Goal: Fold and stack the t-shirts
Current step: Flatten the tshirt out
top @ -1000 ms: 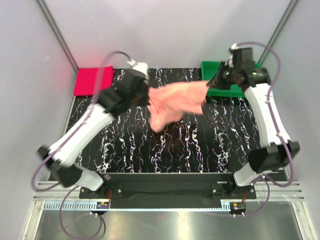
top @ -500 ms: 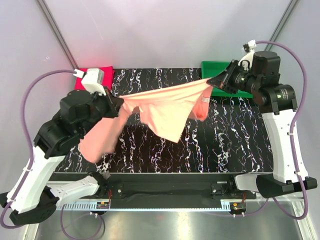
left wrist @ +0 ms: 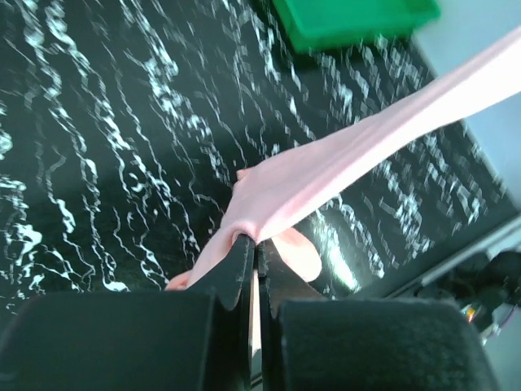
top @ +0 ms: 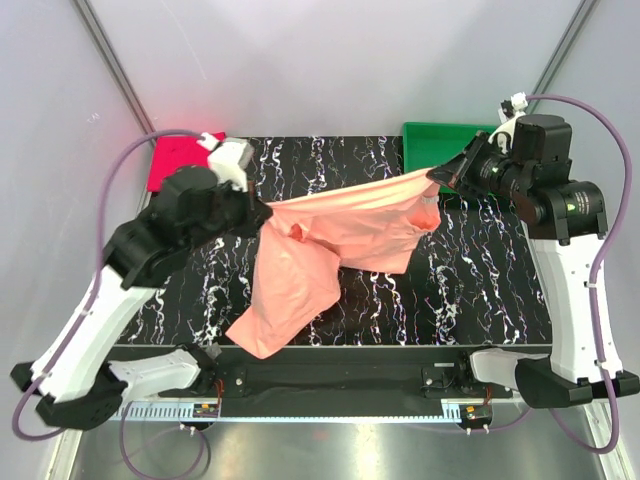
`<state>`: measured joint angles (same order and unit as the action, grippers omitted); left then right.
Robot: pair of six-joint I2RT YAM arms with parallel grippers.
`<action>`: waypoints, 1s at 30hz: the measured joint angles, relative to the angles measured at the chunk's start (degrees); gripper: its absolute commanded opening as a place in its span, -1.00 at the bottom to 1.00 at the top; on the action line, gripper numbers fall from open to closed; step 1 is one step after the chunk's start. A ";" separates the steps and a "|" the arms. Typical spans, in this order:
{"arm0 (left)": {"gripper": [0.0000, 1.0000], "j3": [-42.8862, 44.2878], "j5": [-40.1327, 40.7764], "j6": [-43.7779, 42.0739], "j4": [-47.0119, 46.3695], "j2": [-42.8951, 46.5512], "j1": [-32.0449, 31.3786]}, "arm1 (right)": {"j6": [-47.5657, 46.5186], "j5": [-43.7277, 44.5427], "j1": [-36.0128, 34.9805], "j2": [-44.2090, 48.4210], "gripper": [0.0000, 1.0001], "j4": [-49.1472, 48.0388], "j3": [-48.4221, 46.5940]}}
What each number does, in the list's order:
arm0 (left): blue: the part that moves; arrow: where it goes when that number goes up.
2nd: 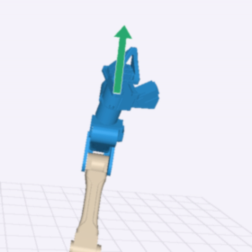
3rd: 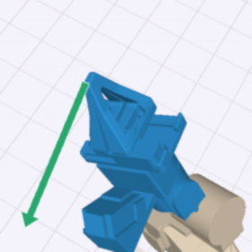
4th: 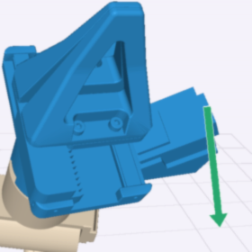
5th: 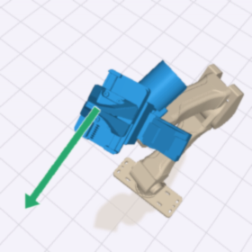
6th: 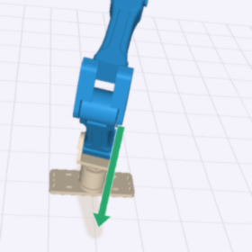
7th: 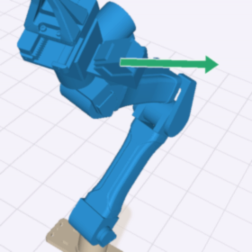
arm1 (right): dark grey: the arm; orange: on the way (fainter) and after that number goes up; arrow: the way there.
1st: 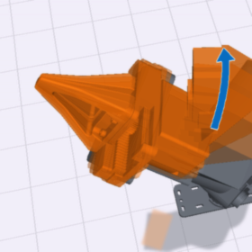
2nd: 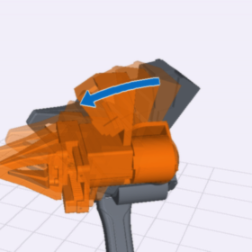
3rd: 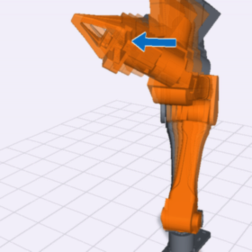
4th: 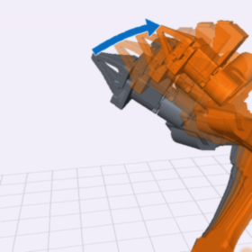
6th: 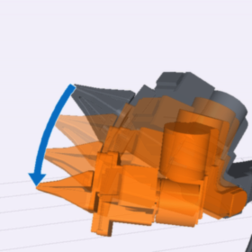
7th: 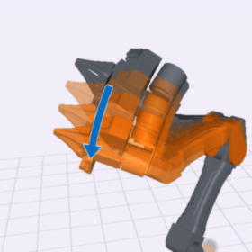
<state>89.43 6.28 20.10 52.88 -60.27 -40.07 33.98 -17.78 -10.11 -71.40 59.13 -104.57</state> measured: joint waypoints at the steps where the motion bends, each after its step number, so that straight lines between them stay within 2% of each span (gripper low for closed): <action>1: -1.00 0.00 -0.83 -0.31 0.02 -1.22 0.00 | 0.00 1.11 0.07 0.00 -1.00 0.83 0.20; 4: -1.00 -0.81 -1.79 -0.59 -0.09 -3.78 0.02 | -0.79 4.00 0.35 0.07 -1.00 3.54 0.66; 7: -1.00 -1.81 -0.85 -0.20 0.22 -2.69 0.02 | -2.64 3.65 0.37 0.85 -1.00 4.48 0.66; 12: -1.00 1.66 0.11 -0.22 1.79 3.82 0.04 | -3.50 -8.50 0.42 6.12 -1.00 1.49 0.04; 18: -1.00 17.84 -9.64 -0.57 3.72 6.54 0.07 | 0.83 -20.02 0.42 12.61 -1.00 -1.33 -7.52; 23: -1.00 20.90 -17.55 1.51 5.16 10.12 0.04 | 3.61 -23.39 0.42 17.05 -1.00 -1.16 -12.74; 27: -1.00 18.80 -18.25 2.29 7.08 12.17 0.04 | 5.01 -23.17 0.42 19.43 -1.00 -0.26 -8.66; 30: -0.98 15.21 -15.87 2.10 8.17 10.88 0.04 | 5.92 -18.97 0.42 19.10 -1.00 -0.98 -0.81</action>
<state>104.64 -9.58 22.20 61.06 -49.39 -40.03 39.90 -36.75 -9.69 -52.29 58.15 -105.38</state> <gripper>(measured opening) 0.016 0.029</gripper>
